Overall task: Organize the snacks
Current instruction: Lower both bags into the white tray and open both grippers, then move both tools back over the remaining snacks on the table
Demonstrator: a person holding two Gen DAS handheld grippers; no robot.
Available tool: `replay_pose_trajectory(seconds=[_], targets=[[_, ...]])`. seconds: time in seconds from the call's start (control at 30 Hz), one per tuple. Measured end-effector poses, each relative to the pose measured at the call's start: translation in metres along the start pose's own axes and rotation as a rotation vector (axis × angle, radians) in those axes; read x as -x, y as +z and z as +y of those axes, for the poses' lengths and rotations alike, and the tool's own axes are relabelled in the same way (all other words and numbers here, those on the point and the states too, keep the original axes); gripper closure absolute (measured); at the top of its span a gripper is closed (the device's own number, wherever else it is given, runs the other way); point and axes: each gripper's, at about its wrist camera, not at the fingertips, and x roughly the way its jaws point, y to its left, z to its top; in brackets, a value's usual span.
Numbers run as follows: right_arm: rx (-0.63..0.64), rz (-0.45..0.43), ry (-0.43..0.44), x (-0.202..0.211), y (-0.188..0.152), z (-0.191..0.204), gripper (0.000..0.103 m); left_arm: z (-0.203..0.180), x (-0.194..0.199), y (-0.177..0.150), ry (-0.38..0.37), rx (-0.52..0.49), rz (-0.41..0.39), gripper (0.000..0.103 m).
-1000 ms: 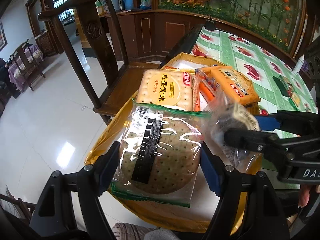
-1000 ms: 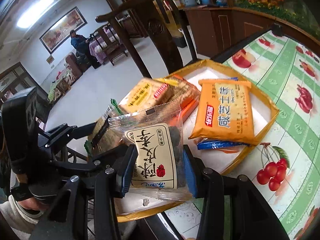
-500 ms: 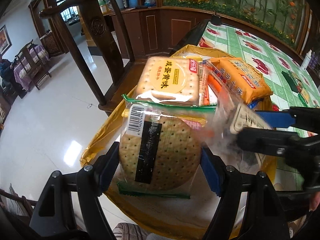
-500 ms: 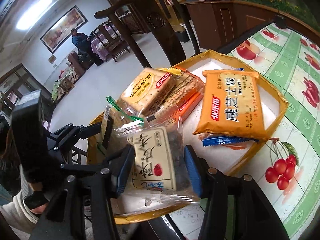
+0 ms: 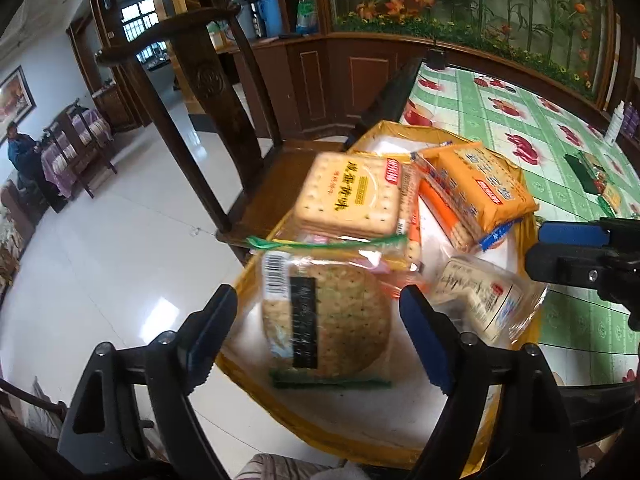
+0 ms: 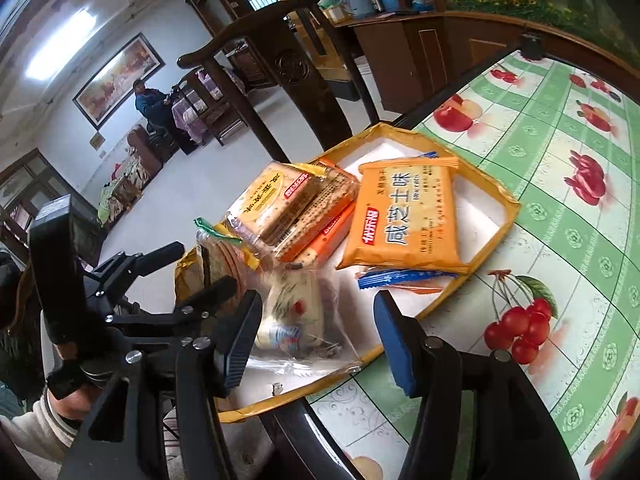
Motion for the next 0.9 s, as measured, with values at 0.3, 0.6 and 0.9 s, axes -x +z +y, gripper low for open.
replay_pose_trajectory(seconds=[0.3, 0.6, 0.9], targets=[[0.018, -0.001, -0.019, 0.008, -0.002, -0.001, 0.043, -0.018, 0.009, 0.008, -0.044, -0.005, -0.028, 0.017], [-0.025, -0.036, -0.092, 0.032, -0.012, -0.023, 0.037, -0.068, 0.01, 0.021, -0.109, -0.046, -0.035, 0.015], [-0.121, -0.08, -0.169, 0.065, -0.029, -0.066, 0.032, -0.121, 0.011, 0.034, -0.187, -0.091, -0.04, 0.015]])
